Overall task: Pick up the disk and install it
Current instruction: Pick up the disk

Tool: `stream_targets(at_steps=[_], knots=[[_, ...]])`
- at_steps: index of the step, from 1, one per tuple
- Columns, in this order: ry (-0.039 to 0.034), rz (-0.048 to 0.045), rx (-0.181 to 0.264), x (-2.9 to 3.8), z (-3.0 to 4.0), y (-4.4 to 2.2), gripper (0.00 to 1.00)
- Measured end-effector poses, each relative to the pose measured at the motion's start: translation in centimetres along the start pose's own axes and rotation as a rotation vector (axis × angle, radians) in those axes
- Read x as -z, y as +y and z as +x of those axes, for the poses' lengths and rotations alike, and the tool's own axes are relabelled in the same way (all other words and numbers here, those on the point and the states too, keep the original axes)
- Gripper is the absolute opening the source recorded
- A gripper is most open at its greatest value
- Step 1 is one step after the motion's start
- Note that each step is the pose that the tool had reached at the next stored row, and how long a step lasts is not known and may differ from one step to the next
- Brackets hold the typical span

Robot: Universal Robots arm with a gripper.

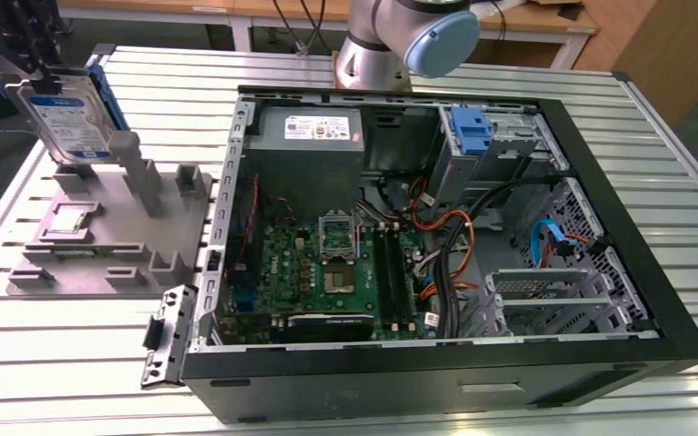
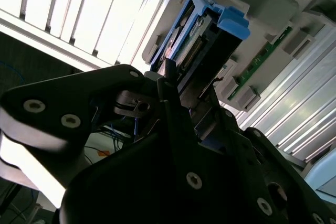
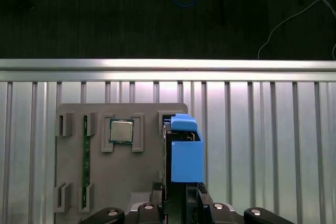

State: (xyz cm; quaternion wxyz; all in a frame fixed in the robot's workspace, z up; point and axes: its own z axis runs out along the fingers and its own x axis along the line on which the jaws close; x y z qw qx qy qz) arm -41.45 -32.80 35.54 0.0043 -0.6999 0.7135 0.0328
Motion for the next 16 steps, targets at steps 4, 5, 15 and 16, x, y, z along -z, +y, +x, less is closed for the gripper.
stream_targets(at_steps=[4, 5, 15, 16], knots=[[0.0001, -0.0001, 0.0, 0.35, -0.02, 0.01, 0.35], [0.0001, -0.0002, 0.0, 0.46, -0.02, 0.02, 0.35], [0.0001, -0.0001, 0.0, 1.83, -0.09, 0.07, 0.35], [0.0001, 0.0, 0.0, 1.91, -0.1, 0.08, 0.35]])
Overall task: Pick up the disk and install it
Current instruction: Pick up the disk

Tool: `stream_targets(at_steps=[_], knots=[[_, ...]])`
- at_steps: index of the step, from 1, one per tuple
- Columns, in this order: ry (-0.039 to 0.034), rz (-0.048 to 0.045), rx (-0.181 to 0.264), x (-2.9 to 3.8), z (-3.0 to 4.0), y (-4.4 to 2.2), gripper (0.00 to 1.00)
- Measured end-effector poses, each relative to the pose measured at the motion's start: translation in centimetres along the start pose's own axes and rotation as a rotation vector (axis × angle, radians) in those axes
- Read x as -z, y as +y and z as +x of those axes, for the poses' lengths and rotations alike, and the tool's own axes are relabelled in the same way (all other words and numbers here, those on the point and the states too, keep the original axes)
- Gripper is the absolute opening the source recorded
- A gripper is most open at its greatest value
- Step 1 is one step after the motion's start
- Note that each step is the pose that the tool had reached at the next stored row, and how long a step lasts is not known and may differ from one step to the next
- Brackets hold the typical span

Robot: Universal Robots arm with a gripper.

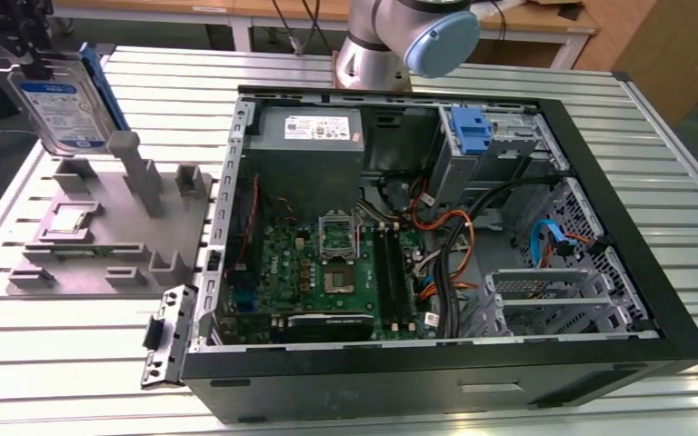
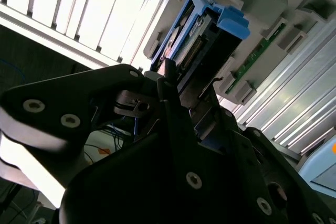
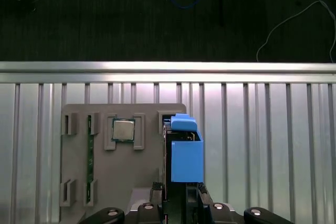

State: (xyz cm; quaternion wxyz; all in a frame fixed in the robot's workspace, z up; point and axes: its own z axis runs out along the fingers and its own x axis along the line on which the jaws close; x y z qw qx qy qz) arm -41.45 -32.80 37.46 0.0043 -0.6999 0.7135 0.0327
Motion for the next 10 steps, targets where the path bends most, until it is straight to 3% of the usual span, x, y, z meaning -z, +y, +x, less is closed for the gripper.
stream_targets(at_steps=[10], knots=[[0.0, -0.0001, 0.0, 0.37, -0.02, 0.01, 0.35]])
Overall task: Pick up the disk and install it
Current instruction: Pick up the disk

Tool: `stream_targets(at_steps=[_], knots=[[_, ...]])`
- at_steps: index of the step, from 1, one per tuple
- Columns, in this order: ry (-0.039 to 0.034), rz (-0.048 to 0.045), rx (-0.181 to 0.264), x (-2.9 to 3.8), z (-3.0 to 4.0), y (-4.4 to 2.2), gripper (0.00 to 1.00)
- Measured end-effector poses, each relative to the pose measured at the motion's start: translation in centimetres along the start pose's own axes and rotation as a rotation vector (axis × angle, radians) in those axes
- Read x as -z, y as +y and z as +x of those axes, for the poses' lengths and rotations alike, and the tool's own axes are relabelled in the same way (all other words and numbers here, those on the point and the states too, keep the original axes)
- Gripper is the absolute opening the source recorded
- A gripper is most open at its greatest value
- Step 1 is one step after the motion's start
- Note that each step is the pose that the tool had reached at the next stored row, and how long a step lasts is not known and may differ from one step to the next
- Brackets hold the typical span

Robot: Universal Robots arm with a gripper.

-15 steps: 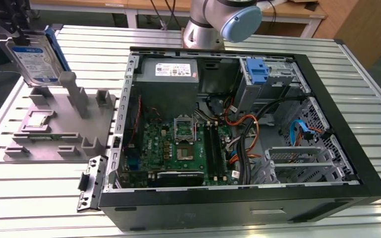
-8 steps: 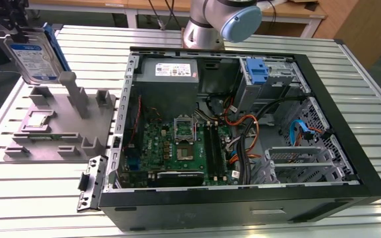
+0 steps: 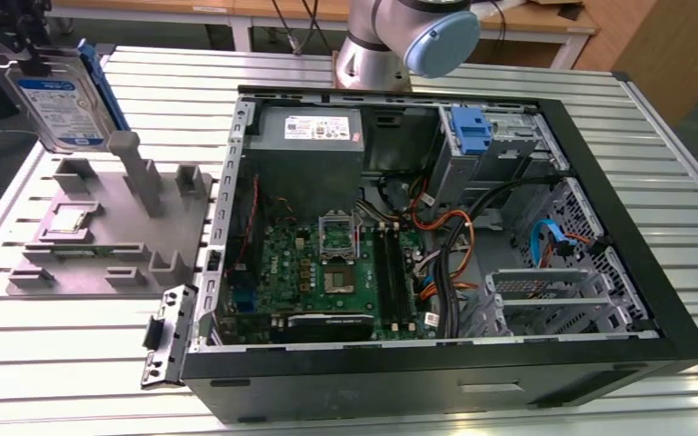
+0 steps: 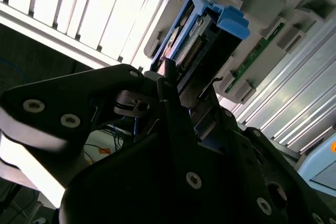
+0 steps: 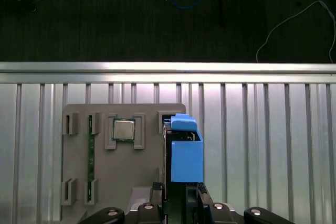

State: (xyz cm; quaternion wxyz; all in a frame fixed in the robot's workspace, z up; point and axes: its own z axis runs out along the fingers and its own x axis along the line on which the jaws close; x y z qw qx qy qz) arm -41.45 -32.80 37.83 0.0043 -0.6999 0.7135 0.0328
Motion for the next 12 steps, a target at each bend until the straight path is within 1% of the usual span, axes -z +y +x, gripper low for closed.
stream_targets(at_steps=[7, 12], knots=[[0.0001, -0.0001, 0.0, 0.14, -0.01, 0.01, 0.35], [0.0001, 0.0, 0.0, 0.65, -0.03, 0.03, 0.35]])
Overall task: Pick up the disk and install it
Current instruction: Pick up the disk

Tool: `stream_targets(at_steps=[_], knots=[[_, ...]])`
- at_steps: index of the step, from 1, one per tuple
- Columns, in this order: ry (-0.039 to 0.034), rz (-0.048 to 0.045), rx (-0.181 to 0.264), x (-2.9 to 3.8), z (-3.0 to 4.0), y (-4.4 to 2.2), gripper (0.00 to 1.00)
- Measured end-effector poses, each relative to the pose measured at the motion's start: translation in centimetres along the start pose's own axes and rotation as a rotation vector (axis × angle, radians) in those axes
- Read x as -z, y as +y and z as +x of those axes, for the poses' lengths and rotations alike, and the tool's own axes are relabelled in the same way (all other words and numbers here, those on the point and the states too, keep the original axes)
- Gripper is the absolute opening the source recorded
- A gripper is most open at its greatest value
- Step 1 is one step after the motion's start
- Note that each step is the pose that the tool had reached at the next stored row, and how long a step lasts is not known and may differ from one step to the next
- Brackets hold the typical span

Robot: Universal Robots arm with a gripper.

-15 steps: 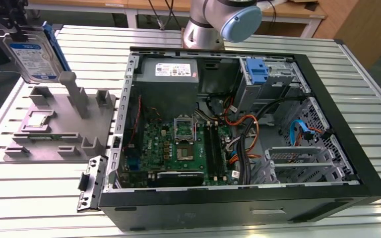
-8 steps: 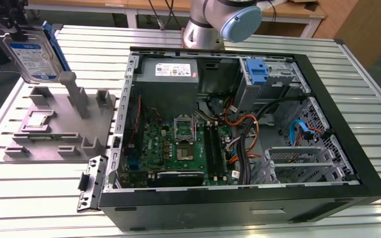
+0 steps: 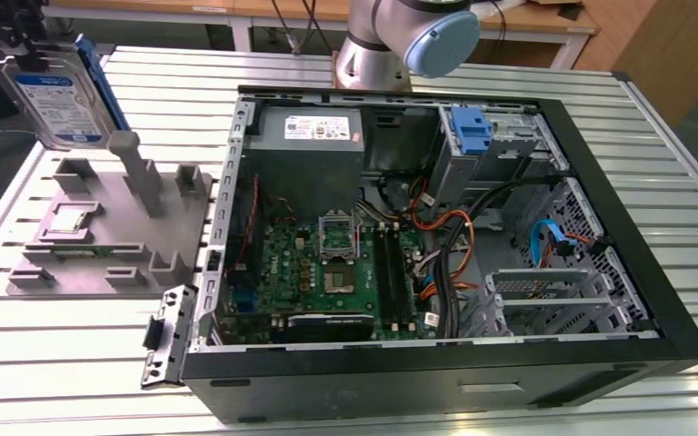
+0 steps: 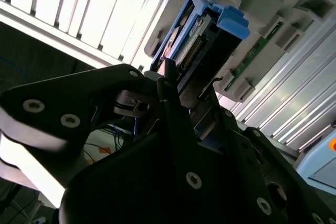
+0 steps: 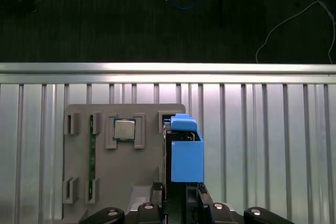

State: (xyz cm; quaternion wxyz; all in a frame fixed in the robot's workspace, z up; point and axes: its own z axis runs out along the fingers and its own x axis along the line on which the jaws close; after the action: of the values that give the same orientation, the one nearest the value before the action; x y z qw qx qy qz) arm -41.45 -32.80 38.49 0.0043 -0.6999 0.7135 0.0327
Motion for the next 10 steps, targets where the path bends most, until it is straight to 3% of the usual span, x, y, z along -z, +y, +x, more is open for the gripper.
stream_targets(at_steps=[10], knots=[[-0.0002, 0.0002, 0.0, 1.35, -0.07, 0.06, 0.35]])
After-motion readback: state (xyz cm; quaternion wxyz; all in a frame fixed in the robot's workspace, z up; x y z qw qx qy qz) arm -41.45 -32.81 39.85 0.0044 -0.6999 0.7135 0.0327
